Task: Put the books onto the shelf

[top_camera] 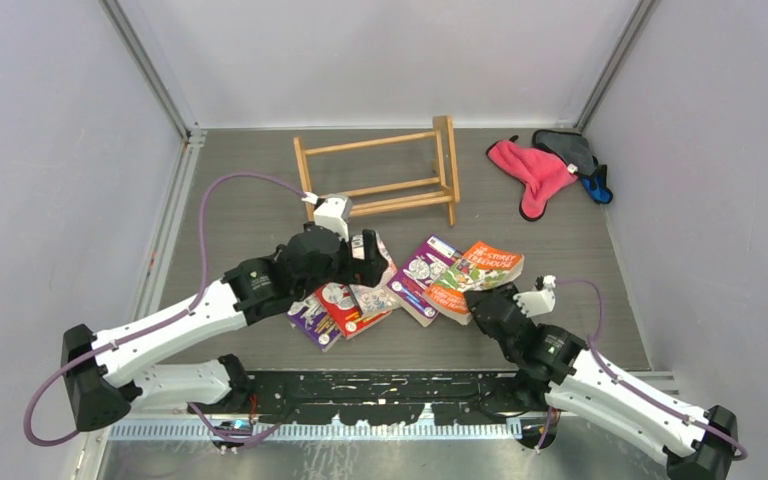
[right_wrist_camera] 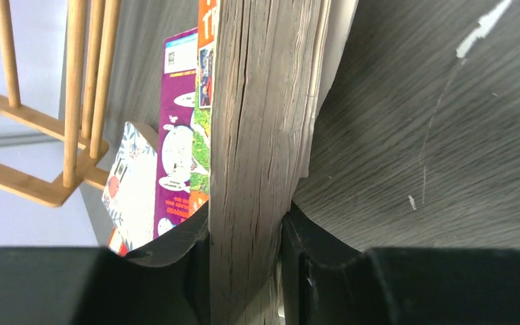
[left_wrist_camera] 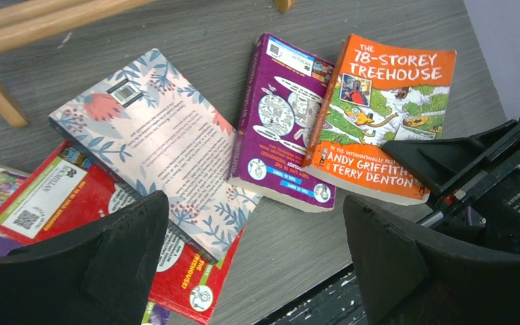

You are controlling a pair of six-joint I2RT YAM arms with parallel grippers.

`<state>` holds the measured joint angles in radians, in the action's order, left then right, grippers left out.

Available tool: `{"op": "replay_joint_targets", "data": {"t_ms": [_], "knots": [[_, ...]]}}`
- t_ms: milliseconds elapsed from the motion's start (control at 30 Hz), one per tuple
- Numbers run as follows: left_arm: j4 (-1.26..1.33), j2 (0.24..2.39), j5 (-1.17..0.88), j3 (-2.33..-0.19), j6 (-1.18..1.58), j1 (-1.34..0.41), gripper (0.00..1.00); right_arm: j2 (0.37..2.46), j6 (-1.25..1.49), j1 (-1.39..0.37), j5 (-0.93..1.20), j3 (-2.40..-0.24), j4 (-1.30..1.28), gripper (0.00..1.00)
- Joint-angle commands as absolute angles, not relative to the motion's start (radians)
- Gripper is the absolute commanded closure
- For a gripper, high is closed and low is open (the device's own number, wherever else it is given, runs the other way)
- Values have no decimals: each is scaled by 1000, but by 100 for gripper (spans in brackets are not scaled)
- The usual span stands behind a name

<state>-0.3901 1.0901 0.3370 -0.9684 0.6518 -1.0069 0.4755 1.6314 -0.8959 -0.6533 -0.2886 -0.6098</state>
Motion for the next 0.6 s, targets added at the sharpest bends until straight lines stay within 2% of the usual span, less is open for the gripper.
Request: {"op": "replay_joint_targets", "data": {"t_ms": [0, 133, 567], "knots": [[-308, 1121, 285, -1020, 688, -1012, 0, 456, 1415, -902, -673, -401, -555, 80], [-303, 1158, 241, -1057, 726, -1011, 0, 448, 1321, -902, -633, -458, -524, 85], [-192, 1170, 180, -1003, 884, -1011, 0, 393, 1184, -901, -423, -567, -484, 87]]}}
